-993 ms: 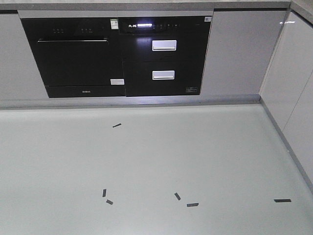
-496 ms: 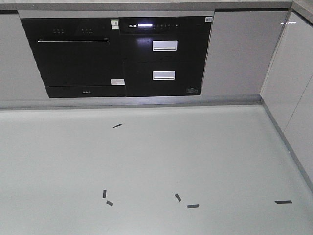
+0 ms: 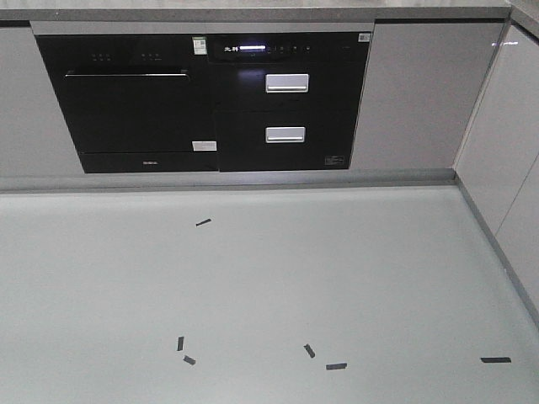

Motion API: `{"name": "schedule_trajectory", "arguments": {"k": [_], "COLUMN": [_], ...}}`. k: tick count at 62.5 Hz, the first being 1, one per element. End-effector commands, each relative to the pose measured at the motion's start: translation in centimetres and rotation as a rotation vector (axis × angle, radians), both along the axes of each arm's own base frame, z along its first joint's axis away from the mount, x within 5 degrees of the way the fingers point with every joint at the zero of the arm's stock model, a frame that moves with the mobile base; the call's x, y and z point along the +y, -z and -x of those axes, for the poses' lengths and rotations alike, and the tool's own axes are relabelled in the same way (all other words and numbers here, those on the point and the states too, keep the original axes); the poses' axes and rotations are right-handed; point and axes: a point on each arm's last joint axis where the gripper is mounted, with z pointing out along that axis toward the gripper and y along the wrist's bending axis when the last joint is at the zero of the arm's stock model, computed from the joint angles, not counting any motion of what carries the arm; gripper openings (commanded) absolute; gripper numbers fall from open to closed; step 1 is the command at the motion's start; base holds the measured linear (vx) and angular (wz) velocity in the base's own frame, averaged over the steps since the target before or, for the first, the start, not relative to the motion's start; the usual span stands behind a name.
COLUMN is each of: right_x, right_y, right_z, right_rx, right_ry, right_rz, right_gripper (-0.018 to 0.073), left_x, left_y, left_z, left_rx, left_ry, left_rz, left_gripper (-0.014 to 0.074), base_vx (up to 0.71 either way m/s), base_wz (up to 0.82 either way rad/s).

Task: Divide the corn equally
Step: 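Drive the base forward toward the counter with the corn pot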

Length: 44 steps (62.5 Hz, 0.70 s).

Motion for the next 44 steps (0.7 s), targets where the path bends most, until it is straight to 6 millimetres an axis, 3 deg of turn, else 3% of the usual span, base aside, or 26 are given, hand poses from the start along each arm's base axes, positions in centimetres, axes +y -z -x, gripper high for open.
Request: {"name": "schedule_trajectory", "arguments": {"k": [1, 44], "right_x": [-0.04, -0.04], "right_y": [-0.34, -0.34], "right_z": [0.00, 0.00], "right_rx": [-0.068, -0.068], "right_ry": [0.003, 0.003], "right_rz": [0.002, 0.002], "right_gripper": [-0.0003, -0.0003], "left_x": [0.01, 0.01], "left_y": [-0.32, -0.32], "left_z": [0.12, 0.12], "left_rx": [-0.080, -0.080], "left_ry": [0.000, 0.000], "left_rz": [0.020, 0.020], "left_gripper": [-0.0006, -0.0006], "base_vx": [0.11, 0.12], "base_wz": [0.02, 0.02]}}
